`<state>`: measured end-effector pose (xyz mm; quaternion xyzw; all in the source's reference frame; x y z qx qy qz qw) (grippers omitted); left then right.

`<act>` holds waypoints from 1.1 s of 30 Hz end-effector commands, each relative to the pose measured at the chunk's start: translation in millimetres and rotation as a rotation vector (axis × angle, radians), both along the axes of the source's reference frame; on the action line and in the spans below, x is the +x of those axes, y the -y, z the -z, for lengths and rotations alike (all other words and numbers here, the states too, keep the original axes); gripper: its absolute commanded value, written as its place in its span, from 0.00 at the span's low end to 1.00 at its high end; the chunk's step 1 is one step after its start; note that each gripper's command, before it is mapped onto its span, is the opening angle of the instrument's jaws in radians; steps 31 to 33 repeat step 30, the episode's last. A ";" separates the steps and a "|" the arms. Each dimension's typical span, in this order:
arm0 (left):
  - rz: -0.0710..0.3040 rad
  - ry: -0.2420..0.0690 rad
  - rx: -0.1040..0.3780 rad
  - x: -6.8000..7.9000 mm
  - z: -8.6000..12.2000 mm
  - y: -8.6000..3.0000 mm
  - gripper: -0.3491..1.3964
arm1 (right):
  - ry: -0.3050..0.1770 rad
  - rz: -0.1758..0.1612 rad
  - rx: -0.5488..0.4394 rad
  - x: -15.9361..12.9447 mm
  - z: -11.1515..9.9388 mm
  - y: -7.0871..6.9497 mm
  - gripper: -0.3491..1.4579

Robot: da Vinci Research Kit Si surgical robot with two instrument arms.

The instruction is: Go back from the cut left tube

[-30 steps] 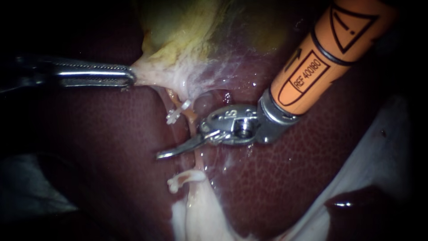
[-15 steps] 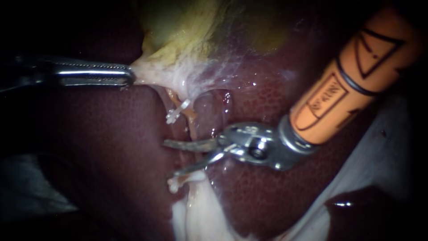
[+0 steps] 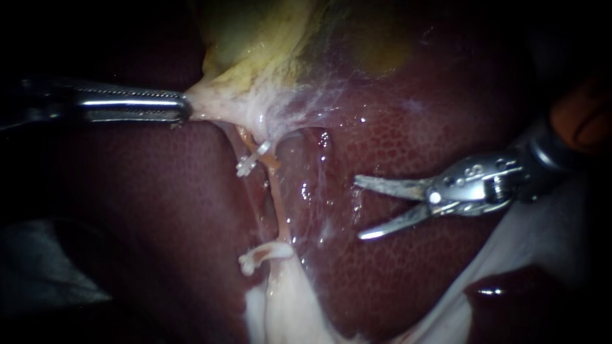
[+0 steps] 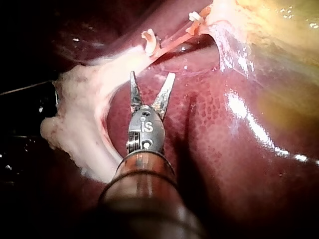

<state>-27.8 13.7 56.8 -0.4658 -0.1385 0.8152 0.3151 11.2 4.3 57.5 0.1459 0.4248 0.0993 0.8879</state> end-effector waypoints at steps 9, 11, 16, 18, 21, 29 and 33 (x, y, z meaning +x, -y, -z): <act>0.002 -0.002 -0.007 -1.2 -1.7 0.6 0.00 | 0.124 0.007 -0.057 -1.0 1.5 -0.8 0.99; -0.002 0.001 -0.009 -1.8 -2.6 0.8 0.00 | 0.120 0.011 -0.048 -1.0 1.3 -0.8 0.99; -0.024 0.007 -0.006 -4.0 -5.9 0.9 0.00 | 0.103 0.025 -0.029 -1.1 1.1 -0.8 0.99; -0.027 0.005 -0.001 -4.6 -6.8 1.0 0.00 | 0.103 0.025 -0.029 -1.1 1.1 -0.8 0.99; -0.028 0.004 0.003 -4.8 -7.3 1.2 0.00 | 0.103 0.024 -0.029 -1.2 1.1 -0.8 0.99; -0.028 0.005 0.004 -4.7 -6.9 1.2 0.00 | 0.092 0.033 -0.018 -1.1 1.0 -0.9 0.99; -0.029 0.005 0.005 -4.6 -6.8 1.2 0.00 | 0.086 0.042 -0.009 -0.9 0.9 -0.9 0.99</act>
